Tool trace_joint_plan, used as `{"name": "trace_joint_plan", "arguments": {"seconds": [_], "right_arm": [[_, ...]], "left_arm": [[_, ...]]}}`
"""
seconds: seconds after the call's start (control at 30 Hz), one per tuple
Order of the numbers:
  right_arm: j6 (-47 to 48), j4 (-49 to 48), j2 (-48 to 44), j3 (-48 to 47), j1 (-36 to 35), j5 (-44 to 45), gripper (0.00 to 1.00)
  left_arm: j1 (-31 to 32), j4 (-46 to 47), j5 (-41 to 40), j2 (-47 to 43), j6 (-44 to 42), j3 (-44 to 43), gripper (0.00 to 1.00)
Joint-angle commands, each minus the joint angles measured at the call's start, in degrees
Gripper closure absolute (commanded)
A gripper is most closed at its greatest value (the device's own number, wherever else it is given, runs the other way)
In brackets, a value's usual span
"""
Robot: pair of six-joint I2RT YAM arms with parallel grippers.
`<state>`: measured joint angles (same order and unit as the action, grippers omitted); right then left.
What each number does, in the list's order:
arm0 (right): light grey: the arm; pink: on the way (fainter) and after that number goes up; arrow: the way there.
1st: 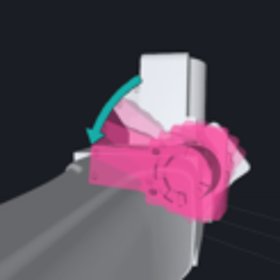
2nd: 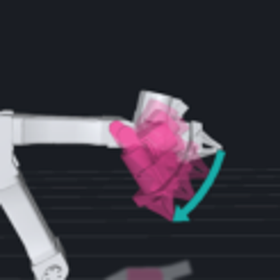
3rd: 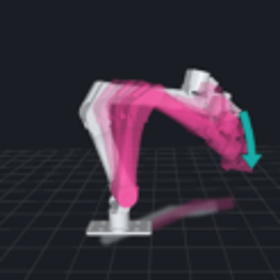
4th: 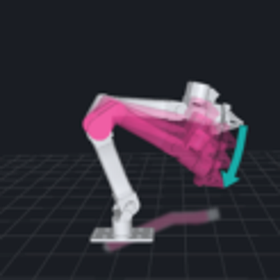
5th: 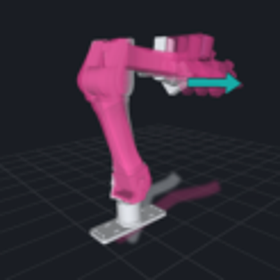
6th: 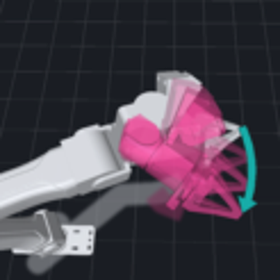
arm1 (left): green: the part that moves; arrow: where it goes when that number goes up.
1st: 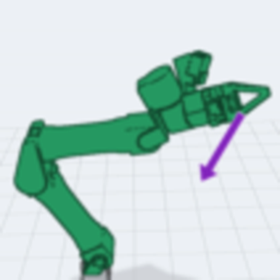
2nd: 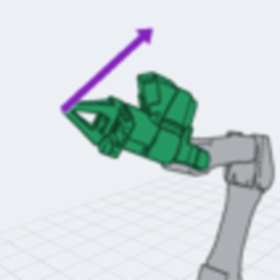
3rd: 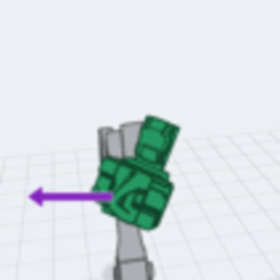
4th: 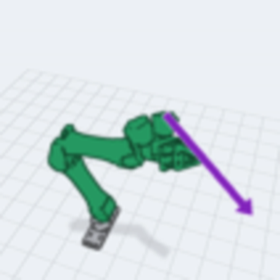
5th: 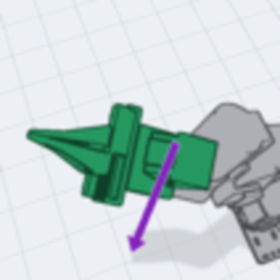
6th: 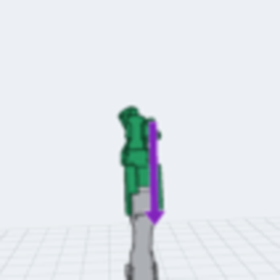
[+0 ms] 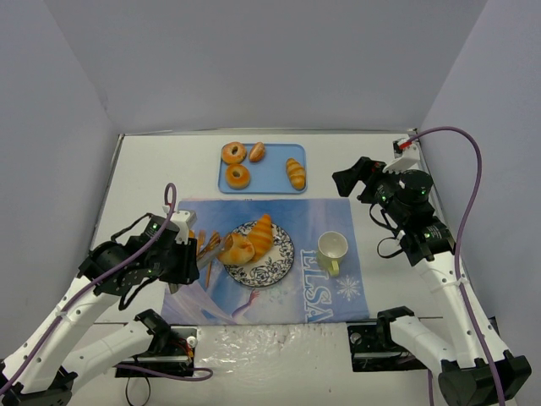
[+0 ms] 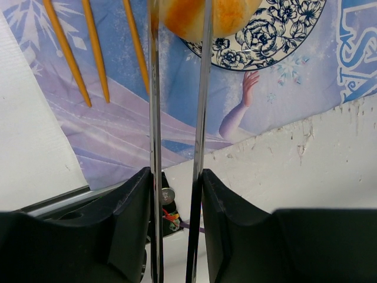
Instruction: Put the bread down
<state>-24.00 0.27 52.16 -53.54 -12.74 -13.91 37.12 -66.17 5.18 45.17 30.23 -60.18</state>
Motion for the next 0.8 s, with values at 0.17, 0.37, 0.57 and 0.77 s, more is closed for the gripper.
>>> {"name": "trace_joint_plan", "arguments": {"seconds": [0.17,0.37,0.57,0.77], "right_arm": [[-0.52,-4.76,-0.83,-0.51,-0.53,0.64,0.00],[-0.52,-4.79,-1.01,-0.51,-0.61,0.78,0.00],[-0.61,-4.76,-1.10,-0.69,-0.71,0.73,0.00],[-0.45,-4.84,-1.26,-0.76,-0.79,0.73,0.00]], "left_arm": [[0.32,2.19,0.38,0.07,-0.17,-1.96,0.58],[0.32,1.98,0.09,-0.25,-0.05,-2.57,0.58],[0.32,1.32,-2.32,-0.95,0.61,-5.00,0.58],[0.32,1.41,-5.74,0.27,0.74,-8.45,0.58]]}}
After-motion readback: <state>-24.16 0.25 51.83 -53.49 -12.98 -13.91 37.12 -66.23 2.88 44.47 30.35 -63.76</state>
